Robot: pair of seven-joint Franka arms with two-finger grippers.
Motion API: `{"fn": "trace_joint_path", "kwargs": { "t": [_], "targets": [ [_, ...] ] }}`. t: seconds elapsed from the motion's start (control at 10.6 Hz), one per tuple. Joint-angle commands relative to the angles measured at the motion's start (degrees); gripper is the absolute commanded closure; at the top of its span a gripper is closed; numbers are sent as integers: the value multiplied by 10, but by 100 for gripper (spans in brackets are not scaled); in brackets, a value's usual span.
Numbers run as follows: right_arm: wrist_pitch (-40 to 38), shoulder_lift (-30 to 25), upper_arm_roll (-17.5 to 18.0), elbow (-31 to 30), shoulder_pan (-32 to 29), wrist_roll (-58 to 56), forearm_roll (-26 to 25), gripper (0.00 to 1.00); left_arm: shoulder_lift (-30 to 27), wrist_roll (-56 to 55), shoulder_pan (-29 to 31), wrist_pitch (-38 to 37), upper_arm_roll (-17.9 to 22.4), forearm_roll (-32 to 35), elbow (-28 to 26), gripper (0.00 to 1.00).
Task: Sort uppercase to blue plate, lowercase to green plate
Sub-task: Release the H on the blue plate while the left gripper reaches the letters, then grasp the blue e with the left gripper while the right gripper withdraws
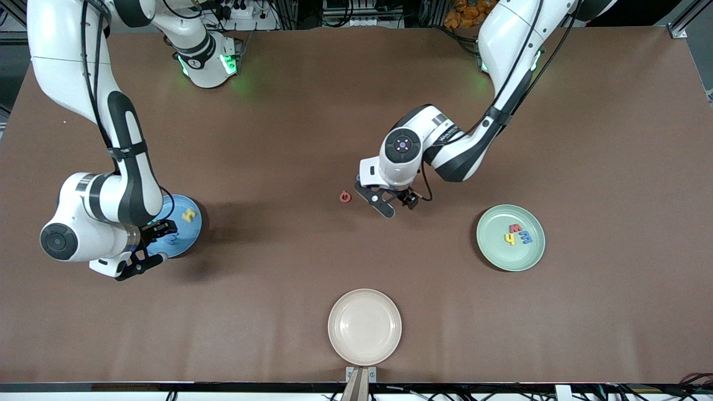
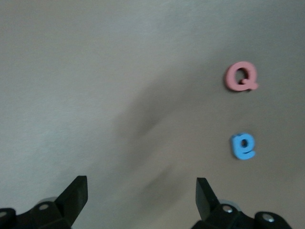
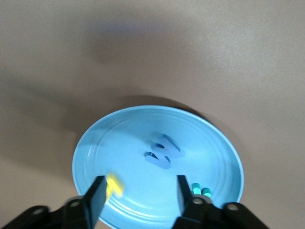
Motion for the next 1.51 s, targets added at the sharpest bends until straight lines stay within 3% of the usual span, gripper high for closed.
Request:
{"fn": "trace_joint_path", "kwargs": {
  "t": [0.0, 0.47, 0.75, 0.94, 1.13, 1.41],
  "targets": [
    [-3, -15, 11, -12, -6, -2, 0, 0, 11, -74, -24, 12, 0, 15, 6, 0],
    [8, -14, 12, -1, 12, 1, 25, 0, 37, -211, -84, 62, 0, 19, 6, 0],
    [38, -9, 12, -1, 36, 33, 26, 0, 62, -263, -91, 80, -1, 86, 6, 0],
    [51, -2, 13, 0, 48, 60, 26, 0, 68, -268, -94, 88, 0, 88, 6, 0],
    [56, -2, 13, 0, 60, 80, 26, 0, 70, -278, -96, 88, 0, 88, 5, 7],
    [56, -2, 13, 0, 71, 99, 26, 0, 73, -287, -101, 87, 0, 88, 1, 31]
  ]
}}
